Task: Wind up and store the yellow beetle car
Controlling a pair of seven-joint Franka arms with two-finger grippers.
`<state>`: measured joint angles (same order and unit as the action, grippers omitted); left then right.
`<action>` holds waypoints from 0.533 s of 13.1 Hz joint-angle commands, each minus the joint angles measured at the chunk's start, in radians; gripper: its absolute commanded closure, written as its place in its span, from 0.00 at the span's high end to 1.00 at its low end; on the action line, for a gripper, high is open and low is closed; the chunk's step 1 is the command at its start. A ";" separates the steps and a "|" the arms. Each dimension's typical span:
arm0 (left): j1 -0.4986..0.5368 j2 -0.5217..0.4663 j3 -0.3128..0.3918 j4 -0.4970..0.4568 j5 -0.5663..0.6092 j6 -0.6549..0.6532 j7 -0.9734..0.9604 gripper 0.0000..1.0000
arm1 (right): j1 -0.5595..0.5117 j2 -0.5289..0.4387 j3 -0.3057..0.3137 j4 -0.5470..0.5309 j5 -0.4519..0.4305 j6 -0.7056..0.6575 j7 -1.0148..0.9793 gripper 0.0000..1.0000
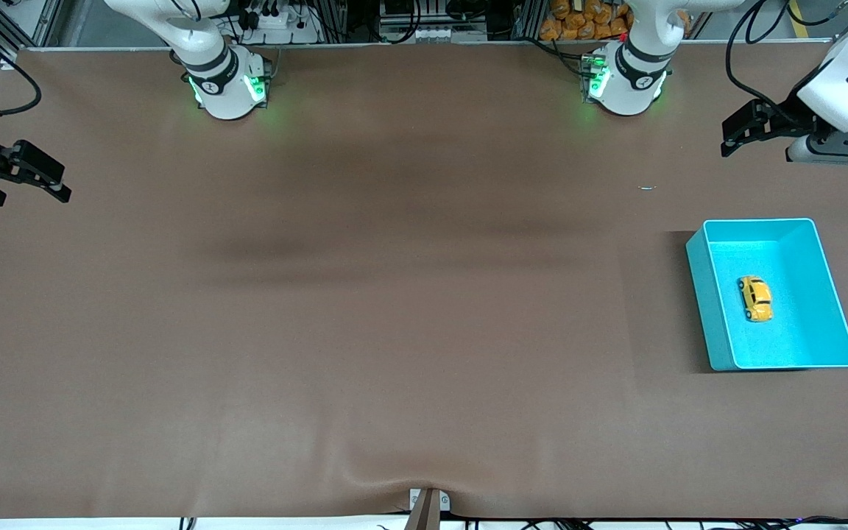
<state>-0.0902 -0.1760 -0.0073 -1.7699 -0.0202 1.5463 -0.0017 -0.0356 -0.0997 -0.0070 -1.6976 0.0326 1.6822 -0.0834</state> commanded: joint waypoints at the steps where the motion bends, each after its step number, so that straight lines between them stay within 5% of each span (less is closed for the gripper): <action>1: -0.022 0.091 0.017 0.128 0.005 -0.043 0.017 1.00 | -0.013 -0.009 0.012 -0.007 -0.014 0.004 0.011 1.00; 7: -0.016 0.119 0.003 0.179 0.005 -0.075 0.012 1.00 | -0.015 -0.009 0.010 -0.007 -0.013 0.002 0.013 1.00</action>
<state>-0.1008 -0.0588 -0.0065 -1.6215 -0.0202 1.5014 0.0011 -0.0357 -0.0997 -0.0072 -1.6976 0.0325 1.6823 -0.0834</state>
